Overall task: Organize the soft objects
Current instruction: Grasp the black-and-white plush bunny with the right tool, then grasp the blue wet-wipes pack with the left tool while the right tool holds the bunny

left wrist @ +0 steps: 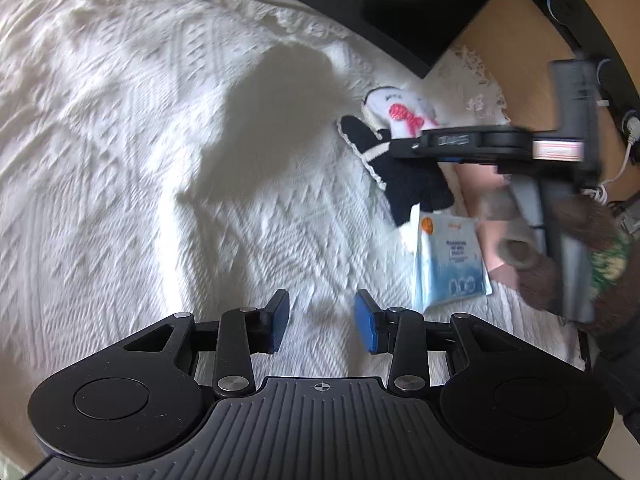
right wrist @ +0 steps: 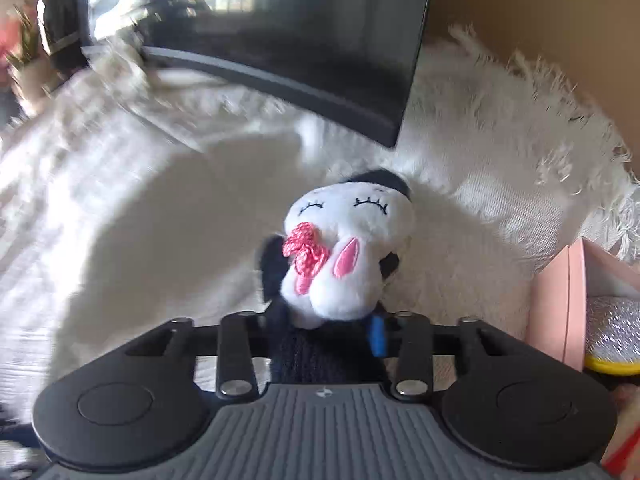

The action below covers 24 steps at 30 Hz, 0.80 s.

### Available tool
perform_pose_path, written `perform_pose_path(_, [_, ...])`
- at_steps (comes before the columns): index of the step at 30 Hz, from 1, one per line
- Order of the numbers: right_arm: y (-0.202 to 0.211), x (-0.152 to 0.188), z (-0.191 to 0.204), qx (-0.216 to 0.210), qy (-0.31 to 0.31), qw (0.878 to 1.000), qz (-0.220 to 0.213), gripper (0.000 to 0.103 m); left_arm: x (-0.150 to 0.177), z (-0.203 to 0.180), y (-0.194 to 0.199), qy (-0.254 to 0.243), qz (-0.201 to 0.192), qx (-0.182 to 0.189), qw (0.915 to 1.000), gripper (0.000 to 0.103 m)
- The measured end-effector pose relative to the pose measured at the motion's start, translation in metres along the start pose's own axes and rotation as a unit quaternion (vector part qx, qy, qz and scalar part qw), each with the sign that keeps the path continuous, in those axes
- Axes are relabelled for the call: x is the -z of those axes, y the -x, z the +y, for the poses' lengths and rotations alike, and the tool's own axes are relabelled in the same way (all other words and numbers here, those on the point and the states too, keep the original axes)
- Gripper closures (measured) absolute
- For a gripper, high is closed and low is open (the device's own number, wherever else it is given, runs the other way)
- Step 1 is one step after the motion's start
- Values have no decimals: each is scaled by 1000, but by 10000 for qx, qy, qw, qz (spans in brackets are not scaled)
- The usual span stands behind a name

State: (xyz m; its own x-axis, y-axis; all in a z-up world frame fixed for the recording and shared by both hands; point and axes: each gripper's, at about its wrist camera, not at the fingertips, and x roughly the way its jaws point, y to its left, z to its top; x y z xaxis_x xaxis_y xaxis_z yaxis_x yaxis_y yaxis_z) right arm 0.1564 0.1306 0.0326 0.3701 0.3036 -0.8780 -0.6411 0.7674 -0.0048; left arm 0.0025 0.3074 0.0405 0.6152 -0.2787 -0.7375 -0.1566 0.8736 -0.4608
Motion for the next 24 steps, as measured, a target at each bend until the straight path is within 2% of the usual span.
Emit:
perform_pose_path(5, [64, 2, -3, -504, -198, 9972, -508, 69, -11, -16, -13, -328, 89, 98, 9994, 63])
perform_pose_path(7, [88, 3, -3, -571, -236, 9951, -776, 70, -14, -24, -17, -436, 103, 195, 9988, 63])
perform_pose_path(10, [131, 11, -8, -438, -187, 9901, -1321, 70, -19, -37, -27, -557, 146, 332, 9978, 63])
perform_pose_path(12, [155, 19, -15, -205, -153, 9872, -1575, 70, -21, -46, -34, -690, 175, 366, 9968, 63])
perform_pose_path(16, [187, 52, -40, 114, -349, 9886, -1458, 70, -25, -64, -44, -1084, 215, 546, 9924, 63])
perform_pose_path(21, [214, 135, -70, 819, -764, 9877, -1092, 70, -38, -96, -69, -1698, 407, 677, 9823, 63])
perform_pose_path(24, [226, 185, -92, 1251, -1285, 9799, -872, 70, -51, -114, -93, -1954, 563, 809, 9758, 63])
